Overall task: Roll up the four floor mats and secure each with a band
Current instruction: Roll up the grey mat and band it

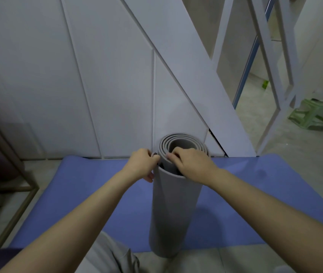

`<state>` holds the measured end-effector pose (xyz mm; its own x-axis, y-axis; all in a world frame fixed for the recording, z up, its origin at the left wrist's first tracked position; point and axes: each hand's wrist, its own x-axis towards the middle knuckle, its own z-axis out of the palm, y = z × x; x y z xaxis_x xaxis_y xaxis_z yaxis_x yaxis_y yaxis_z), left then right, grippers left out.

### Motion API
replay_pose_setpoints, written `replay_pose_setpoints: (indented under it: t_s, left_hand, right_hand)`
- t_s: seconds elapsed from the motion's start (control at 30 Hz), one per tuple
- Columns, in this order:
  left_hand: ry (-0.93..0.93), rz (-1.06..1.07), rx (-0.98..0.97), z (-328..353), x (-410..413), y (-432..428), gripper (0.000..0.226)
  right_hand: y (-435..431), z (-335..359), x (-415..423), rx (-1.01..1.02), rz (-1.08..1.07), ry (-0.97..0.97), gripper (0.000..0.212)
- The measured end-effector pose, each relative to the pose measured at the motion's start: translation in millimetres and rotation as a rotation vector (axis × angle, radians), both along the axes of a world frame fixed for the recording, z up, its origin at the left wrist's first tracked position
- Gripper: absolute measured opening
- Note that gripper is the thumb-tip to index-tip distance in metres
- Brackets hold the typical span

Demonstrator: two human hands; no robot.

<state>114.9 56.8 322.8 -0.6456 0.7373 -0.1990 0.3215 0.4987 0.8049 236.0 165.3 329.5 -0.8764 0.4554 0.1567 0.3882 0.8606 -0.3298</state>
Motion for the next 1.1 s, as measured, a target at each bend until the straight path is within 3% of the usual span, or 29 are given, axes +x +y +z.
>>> replay_pose_setpoints:
  t_s: [0.1,0.27,0.57,0.77,0.9,1.03,1.1]
  left_hand:
    - [-0.022,0.01,0.008,-4.0,0.4,0.7,0.012]
    - [0.093,0.03,0.073,-5.2,-13.1,-0.4,0.022]
    - [0.257,0.104,0.22,14.2,-28.1,12.8,0.029]
    - [0.308,0.151,0.218,3.8,-38.8,9.6,0.031]
    - [0.296,0.118,0.135,-10.7,-35.2,-2.8,0.034]
    - [-0.033,0.055,0.19,-3.7,-28.4,-13.6,0.035]
    - [-0.06,-0.019,0.203,-1.8,-25.3,-14.0,0.018]
  right_hand:
    - [-8.9,4.9,1.0,0.151,0.019,-0.239,0.052]
    - [3.2,21.6,5.0,0.104,0.138,-0.379,0.033]
    - [-10.5,15.4,8.2,0.086,0.19,-0.112,0.028]
    - [-28.9,-0.6,-0.4,-0.02,0.257,-0.163,0.027]
    - [-47.9,-23.9,-12.2,-0.052,0.279,-0.217,0.023]
    - [-53.4,-27.2,-26.8,-0.058,0.223,-0.156,0.029]
    - [-48.0,-21.7,-33.2,0.012,0.224,-0.158,0.028]
